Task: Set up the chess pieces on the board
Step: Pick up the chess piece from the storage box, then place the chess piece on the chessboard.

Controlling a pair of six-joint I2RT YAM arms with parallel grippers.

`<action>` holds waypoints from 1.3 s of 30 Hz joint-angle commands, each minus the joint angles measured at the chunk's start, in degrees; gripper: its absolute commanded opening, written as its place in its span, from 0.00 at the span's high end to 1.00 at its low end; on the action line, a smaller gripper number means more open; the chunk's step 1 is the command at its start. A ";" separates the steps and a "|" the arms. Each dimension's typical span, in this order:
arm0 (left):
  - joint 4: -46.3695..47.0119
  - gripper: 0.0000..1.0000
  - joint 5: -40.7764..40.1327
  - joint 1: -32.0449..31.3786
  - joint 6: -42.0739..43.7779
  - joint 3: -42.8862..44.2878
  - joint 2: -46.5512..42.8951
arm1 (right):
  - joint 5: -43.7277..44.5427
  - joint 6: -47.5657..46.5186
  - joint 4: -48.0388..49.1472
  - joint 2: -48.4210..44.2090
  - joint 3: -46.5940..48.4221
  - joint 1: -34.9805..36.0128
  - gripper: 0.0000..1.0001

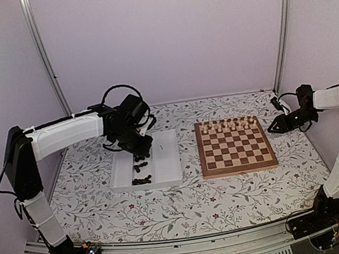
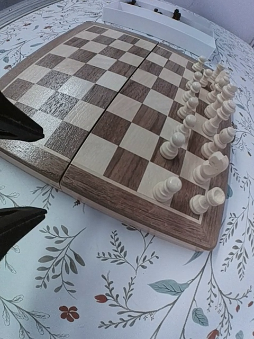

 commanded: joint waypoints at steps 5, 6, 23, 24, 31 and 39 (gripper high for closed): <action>0.59 0.92 1.87 -10.32 4.59 15.44 8.89 | -0.51 -0.89 -0.73 0.81 1.54 0.06 0.55; 0.63 0.92 2.42 -11.36 4.87 17.61 10.49 | -0.65 -0.89 -0.73 0.81 1.61 0.07 0.55; 1.09 0.92 8.89 -20.00 6.80 44.15 33.33 | -1.11 -1.15 -1.29 1.23 1.72 0.03 0.55; 1.09 0.92 8.93 -20.01 6.76 44.95 34.01 | -1.18 -1.15 -1.34 1.31 1.74 0.01 0.55; 1.30 0.92 9.91 -20.01 7.00 47.87 36.93 | -1.21 -1.33 -1.65 1.53 1.85 0.00 0.55; 1.47 0.91 11.29 -20.01 6.67 49.59 39.04 | -1.20 -1.43 -1.97 1.95 2.10 -0.09 0.55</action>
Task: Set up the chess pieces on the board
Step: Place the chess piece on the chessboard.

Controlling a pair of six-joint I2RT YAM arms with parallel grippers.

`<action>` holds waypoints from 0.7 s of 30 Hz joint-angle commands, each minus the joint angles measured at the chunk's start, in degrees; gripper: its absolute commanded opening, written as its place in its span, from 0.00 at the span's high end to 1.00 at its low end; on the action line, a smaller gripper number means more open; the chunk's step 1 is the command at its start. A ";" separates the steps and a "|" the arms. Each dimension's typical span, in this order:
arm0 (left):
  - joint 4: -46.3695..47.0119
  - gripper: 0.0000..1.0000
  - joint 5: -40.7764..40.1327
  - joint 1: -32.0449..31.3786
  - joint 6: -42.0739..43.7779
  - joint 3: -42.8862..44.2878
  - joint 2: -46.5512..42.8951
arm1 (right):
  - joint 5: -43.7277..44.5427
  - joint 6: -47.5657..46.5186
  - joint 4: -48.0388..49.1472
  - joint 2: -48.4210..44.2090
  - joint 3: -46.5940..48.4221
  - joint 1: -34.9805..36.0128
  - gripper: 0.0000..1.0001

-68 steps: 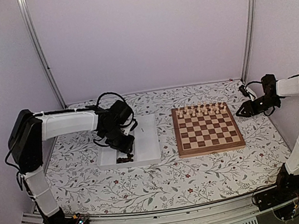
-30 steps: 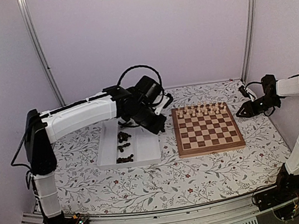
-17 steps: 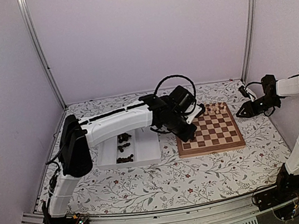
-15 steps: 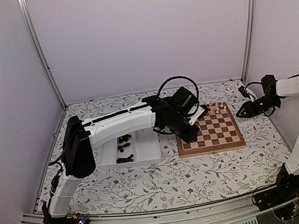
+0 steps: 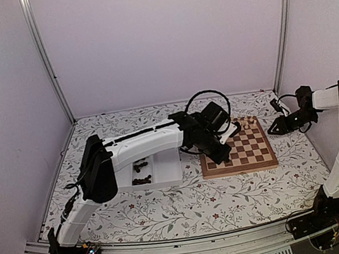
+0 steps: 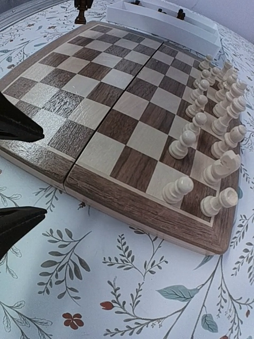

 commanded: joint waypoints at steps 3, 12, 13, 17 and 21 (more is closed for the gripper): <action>0.49 0.90 1.14 -0.16 0.66 3.09 2.83 | -1.16 -0.65 -0.75 1.01 1.99 -0.13 0.55; 0.52 0.87 0.60 -0.08 0.77 4.76 4.28 | -1.32 -0.98 -1.15 1.55 2.15 -0.02 0.55; 0.54 0.86 0.54 -0.07 0.76 4.70 4.26 | -1.32 -1.06 -1.24 1.62 2.20 -0.04 0.55; 0.53 0.82 0.36 -0.15 0.72 4.77 4.55 | -1.42 -1.25 -1.46 2.06 2.31 -0.09 0.55; 0.50 0.82 0.43 -0.08 0.62 4.88 4.86 | -1.42 -1.27 -1.55 2.24 2.38 -0.08 0.55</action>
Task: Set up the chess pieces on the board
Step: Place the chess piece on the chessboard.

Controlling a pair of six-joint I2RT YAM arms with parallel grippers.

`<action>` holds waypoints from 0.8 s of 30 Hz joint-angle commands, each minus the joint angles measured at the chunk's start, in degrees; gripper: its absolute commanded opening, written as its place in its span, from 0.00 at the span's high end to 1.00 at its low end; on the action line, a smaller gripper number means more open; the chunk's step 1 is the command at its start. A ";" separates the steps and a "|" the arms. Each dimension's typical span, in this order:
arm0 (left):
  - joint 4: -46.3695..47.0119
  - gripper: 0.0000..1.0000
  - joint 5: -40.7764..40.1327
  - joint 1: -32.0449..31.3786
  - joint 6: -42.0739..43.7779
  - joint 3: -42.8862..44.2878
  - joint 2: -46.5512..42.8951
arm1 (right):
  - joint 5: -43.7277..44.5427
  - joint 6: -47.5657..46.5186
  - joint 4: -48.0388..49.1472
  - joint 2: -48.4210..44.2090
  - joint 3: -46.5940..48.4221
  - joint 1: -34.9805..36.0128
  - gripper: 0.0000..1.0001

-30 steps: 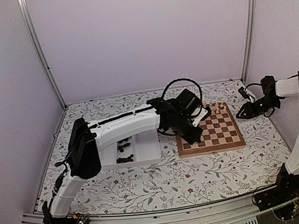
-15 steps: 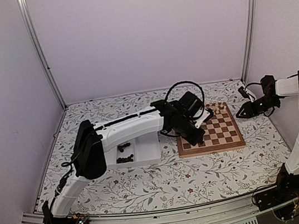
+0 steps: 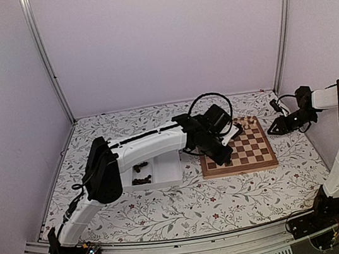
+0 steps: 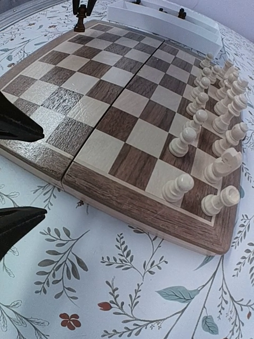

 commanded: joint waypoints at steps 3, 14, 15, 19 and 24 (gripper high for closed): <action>0.39 0.81 0.11 -0.07 0.26 1.99 1.87 | -1.40 -0.74 -1.18 1.43 1.60 -0.05 0.55; 0.62 0.82 0.89 -0.07 0.24 2.86 2.58 | -1.53 -0.92 -1.53 1.87 1.72 -0.02 0.55; 0.77 0.83 0.89 -0.07 0.23 2.81 2.60 | -1.58 -0.92 -1.53 1.91 1.79 -0.08 0.55; 1.80 0.85 0.90 -0.07 -0.07 2.74 2.72 | -1.66 -0.92 -1.68 1.98 1.79 -0.09 0.55; 2.74 0.86 0.44 -0.07 -0.40 2.79 2.83 | -1.92 -1.00 -1.79 2.21 1.87 -0.09 0.55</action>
